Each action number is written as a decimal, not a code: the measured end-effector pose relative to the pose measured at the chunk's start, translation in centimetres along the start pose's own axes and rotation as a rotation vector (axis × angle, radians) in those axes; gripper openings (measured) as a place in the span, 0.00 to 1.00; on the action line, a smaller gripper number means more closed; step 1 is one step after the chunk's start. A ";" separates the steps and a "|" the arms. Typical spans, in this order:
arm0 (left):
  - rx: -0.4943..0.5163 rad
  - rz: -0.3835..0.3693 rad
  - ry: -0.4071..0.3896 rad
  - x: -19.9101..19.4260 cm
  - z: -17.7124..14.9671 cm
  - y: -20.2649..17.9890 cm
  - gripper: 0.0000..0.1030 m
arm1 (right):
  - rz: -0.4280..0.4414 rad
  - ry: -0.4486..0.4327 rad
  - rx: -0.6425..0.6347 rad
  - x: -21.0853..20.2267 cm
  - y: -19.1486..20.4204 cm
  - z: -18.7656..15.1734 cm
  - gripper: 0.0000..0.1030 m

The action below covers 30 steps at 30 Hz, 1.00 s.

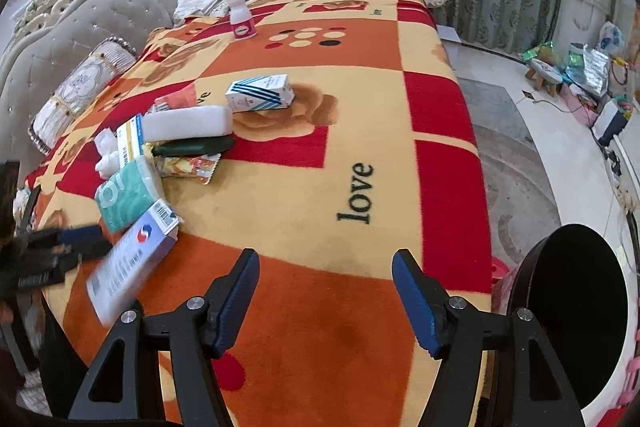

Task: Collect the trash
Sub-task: 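Move both open tools back over the remaining trash on the bed, then grasp the white medicine box with right tool while left tool grasps teal tissue pack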

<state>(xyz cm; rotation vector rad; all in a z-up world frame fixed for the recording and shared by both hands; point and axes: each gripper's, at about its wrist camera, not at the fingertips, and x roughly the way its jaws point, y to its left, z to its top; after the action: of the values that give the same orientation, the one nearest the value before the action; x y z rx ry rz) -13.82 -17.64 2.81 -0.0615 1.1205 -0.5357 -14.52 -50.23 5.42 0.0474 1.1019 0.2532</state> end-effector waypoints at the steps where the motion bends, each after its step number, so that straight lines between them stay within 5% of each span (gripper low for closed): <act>1: 0.010 -0.016 0.004 0.3 -0.1 -0.8 0.53 | 0.002 0.000 0.006 -0.1 -0.1 0.0 0.64; 7: 0.056 -0.031 -0.019 -0.5 0.2 -3.0 0.53 | 0.050 0.018 0.002 -0.1 1.3 -0.5 0.65; 16: -0.007 0.148 -0.133 -5.6 1.2 3.5 0.54 | 0.208 0.078 -0.040 2.1 7.6 -1.0 0.65; 19: -0.052 0.148 -0.143 -6.2 1.3 5.0 0.54 | 0.247 0.095 -0.070 3.0 10.5 -1.1 0.65; 25: -0.062 0.121 -0.158 -5.7 2.1 4.6 0.54 | 0.197 0.120 -0.133 5.2 13.4 -1.6 0.67; 27: -0.053 0.111 -0.157 -5.1 2.6 3.9 0.54 | 0.187 0.103 -0.154 4.6 13.2 -1.7 0.50; 30: -0.034 0.104 -0.151 -4.0 3.4 3.0 0.54 | 0.139 0.096 -0.154 4.1 11.6 -1.7 0.50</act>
<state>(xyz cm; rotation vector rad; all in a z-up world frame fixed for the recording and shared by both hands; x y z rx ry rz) -10.98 -13.99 6.73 -0.0718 0.9803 -0.4124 -16.33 -38.19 2.96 -0.0257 1.1727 0.4684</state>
